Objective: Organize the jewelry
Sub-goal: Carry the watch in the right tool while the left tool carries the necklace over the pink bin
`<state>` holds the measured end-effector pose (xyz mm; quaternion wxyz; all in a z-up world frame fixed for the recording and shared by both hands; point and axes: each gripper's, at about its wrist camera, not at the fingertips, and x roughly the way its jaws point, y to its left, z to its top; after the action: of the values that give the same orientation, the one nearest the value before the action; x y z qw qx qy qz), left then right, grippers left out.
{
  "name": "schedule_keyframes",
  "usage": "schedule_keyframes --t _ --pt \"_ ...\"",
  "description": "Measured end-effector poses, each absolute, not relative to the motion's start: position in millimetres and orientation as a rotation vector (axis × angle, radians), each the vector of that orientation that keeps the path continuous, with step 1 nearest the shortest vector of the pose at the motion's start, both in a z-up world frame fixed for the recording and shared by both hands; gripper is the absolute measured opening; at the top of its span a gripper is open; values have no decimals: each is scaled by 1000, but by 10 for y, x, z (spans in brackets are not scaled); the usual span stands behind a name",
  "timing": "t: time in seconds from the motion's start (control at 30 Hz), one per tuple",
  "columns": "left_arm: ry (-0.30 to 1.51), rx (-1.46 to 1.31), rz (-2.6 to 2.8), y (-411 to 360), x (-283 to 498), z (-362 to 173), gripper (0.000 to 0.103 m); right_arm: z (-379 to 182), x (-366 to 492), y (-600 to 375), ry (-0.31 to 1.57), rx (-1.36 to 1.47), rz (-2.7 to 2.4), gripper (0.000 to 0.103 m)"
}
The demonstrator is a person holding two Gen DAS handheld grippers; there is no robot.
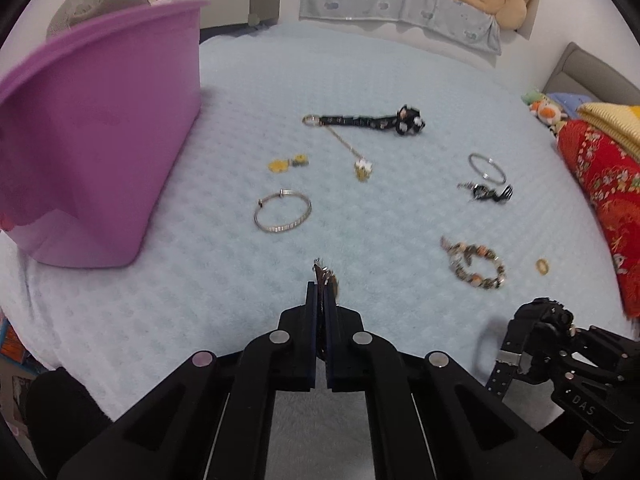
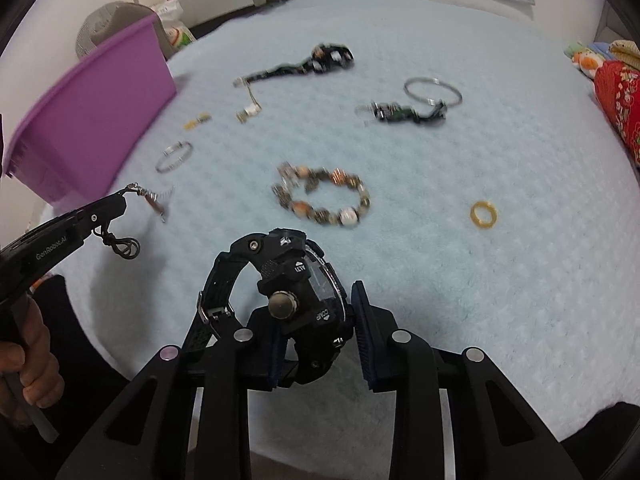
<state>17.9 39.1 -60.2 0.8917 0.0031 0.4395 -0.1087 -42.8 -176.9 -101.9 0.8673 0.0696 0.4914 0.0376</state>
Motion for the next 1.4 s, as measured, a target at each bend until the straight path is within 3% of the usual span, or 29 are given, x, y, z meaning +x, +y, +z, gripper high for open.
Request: schedule_keyframes --t 0.57,0.97,1.13,1.4 --pt "754 -64 -242 668 387 659 3 232 84 -1430 810 123 206 29" --pt "608 -116 -99 1663 917 1658 3 1231 1049 -289 655 69 480 29" --pt "620 -141 10 2215 1133 1697 3 1385 1450 327 658 24 589 29" --pt "755 -205 115 2788 1438 1193 3 1162 1982 1217 787 -69 662 29"
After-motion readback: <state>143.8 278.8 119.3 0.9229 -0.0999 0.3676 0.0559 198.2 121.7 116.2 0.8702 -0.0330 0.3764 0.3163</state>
